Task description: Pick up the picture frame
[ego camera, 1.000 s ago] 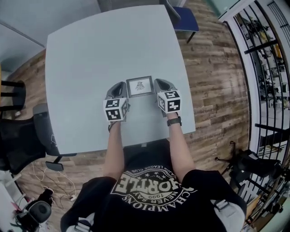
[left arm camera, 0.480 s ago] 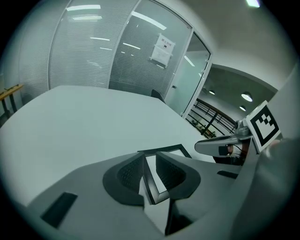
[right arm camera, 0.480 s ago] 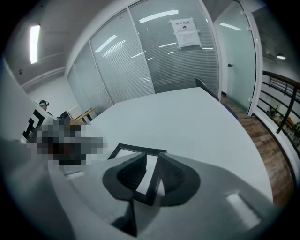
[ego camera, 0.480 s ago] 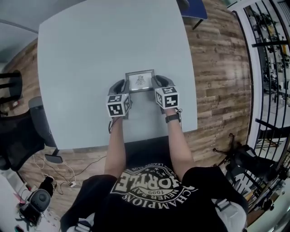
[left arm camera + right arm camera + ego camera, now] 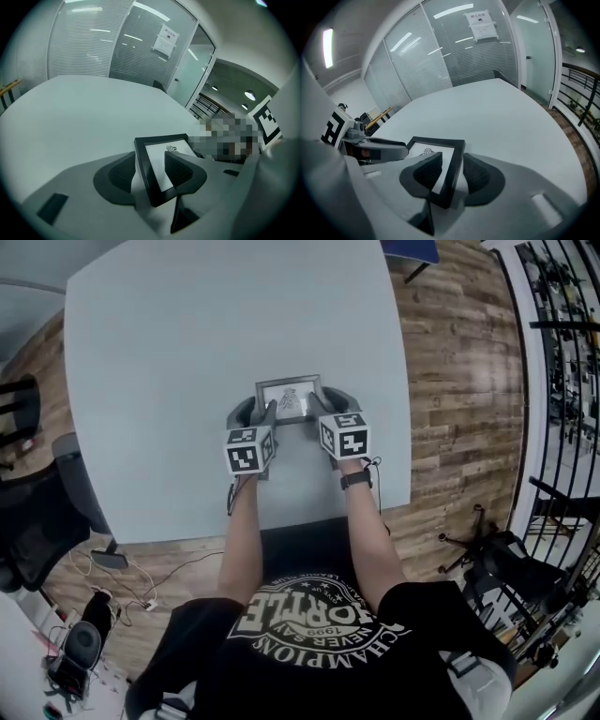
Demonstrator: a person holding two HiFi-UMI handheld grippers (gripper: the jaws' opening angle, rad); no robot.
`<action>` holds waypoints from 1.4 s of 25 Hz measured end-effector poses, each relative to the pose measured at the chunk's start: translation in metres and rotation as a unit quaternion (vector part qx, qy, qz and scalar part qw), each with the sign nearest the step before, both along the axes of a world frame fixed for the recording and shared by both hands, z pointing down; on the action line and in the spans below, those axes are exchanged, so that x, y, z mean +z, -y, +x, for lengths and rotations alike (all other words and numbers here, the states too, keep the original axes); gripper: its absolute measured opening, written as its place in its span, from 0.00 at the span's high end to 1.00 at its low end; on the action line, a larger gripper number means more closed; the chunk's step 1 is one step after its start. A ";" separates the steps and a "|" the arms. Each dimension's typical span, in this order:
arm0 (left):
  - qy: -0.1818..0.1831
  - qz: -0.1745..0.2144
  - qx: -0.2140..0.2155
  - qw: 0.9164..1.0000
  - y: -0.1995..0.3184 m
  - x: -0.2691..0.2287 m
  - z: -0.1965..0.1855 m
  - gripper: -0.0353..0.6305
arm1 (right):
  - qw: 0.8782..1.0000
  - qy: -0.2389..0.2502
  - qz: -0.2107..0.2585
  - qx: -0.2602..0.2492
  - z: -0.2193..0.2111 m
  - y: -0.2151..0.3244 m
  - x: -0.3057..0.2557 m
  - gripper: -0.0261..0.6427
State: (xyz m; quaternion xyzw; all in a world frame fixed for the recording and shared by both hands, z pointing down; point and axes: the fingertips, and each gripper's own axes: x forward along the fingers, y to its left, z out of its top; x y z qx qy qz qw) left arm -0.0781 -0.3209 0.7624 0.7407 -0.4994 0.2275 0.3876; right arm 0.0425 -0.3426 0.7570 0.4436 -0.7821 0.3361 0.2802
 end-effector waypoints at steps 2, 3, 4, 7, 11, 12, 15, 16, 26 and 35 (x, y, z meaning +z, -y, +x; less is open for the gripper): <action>0.002 -0.005 -0.007 1.000 0.000 0.003 -0.001 0.68 | 1.000 -0.005 -0.004 -0.003 -0.001 -0.001 0.003 0.75; 0.004 -0.007 -0.013 1.000 0.000 0.004 -0.002 0.68 | 1.000 -0.007 -0.006 -0.004 -0.001 -0.001 0.004 0.75; 0.004 -0.008 -0.017 1.000 0.001 0.005 -0.002 0.68 | 1.000 -0.008 -0.008 -0.003 -0.001 -0.002 0.006 0.75; 0.012 -0.010 -0.020 1.000 0.002 0.009 -0.003 0.68 | 1.000 -0.013 -0.009 -0.004 -0.002 -0.001 0.009 0.76; 0.032 -0.016 -0.020 0.999 0.004 0.012 -0.004 0.76 | 1.000 -0.008 -0.012 0.001 -0.001 0.000 0.011 0.82; 0.033 -0.019 -0.020 0.999 0.004 0.012 -0.004 0.77 | 1.000 -0.005 -0.014 0.004 -0.001 0.000 0.011 0.82; 0.033 -0.026 -0.025 0.999 0.003 0.010 -0.004 0.79 | 1.000 -0.010 -0.017 0.008 0.000 -0.001 0.009 0.83; 0.032 -0.029 -0.029 0.999 0.002 0.009 -0.005 0.80 | 1.000 -0.012 -0.018 0.009 -0.001 -0.002 0.009 0.83; 0.025 -0.020 -0.044 0.999 0.001 -0.015 -0.017 0.83 | 1.000 -0.005 -0.006 0.020 -0.007 -0.004 -0.017 0.85; 0.017 0.037 -0.049 0.998 0.002 -0.075 -0.027 0.84 | 0.998 0.000 0.053 0.024 -0.016 -0.005 -0.078 0.85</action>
